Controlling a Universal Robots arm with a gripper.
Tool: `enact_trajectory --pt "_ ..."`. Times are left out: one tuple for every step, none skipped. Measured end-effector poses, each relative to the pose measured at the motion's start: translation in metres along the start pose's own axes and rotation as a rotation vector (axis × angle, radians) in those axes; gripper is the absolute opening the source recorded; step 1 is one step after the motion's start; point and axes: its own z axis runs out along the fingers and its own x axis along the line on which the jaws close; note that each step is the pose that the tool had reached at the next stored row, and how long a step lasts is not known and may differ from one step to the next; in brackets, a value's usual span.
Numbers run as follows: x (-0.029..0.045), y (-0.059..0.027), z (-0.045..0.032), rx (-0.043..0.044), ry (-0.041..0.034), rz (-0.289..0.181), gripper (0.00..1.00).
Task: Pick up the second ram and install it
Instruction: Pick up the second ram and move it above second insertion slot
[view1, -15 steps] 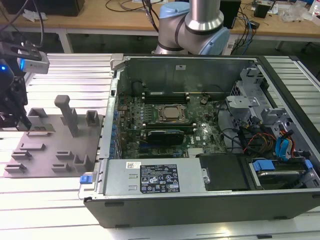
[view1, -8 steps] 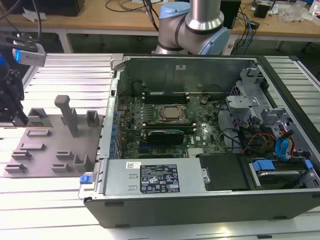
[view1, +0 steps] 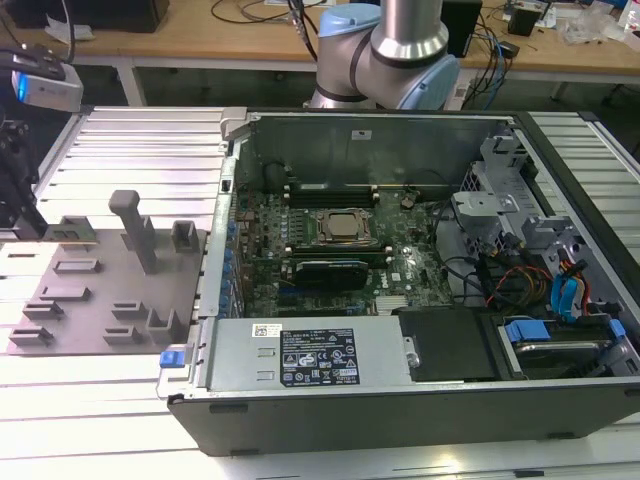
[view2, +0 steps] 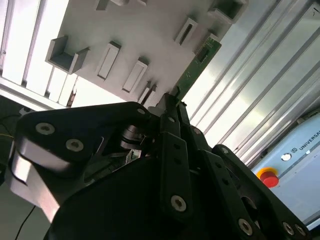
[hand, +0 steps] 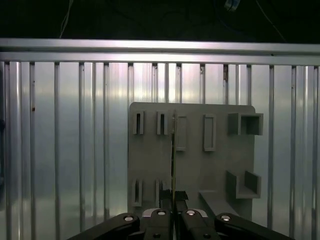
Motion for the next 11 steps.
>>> enact_trajectory --pt "-0.0002 0.0 -0.0039 -0.0001 0.0 0.0 0.11" --pt "-0.0004 0.0 -0.0072 0.0 0.0001 0.0 0.11" --pt "-0.0005 0.0 -0.0093 -0.0001 0.0001 0.0 0.11" --pt "-0.0005 0.0 -0.0105 0.0 0.0 0.0 0.11" --pt "-0.0006 0.0 -0.0119 -0.0001 0.0 0.0 0.11" --pt "-0.0008 0.0 -0.0146 -0.0001 0.0 0.0 0.11" --pt "-0.0008 0.0 -0.0164 0.0001 -0.0001 0.0 0.11" --pt "-0.0009 0.0 -0.0177 0.0 0.0 0.0 0.11" --pt "-0.001 0.0 -0.0197 0.0 0.0 0.0 0.11" --pt "-0.0011 0.0 -0.023 0.0 0.0 0.0 0.11" --pt "-0.0013 0.0 -0.0258 0.0 0.0 0.0 0.11"
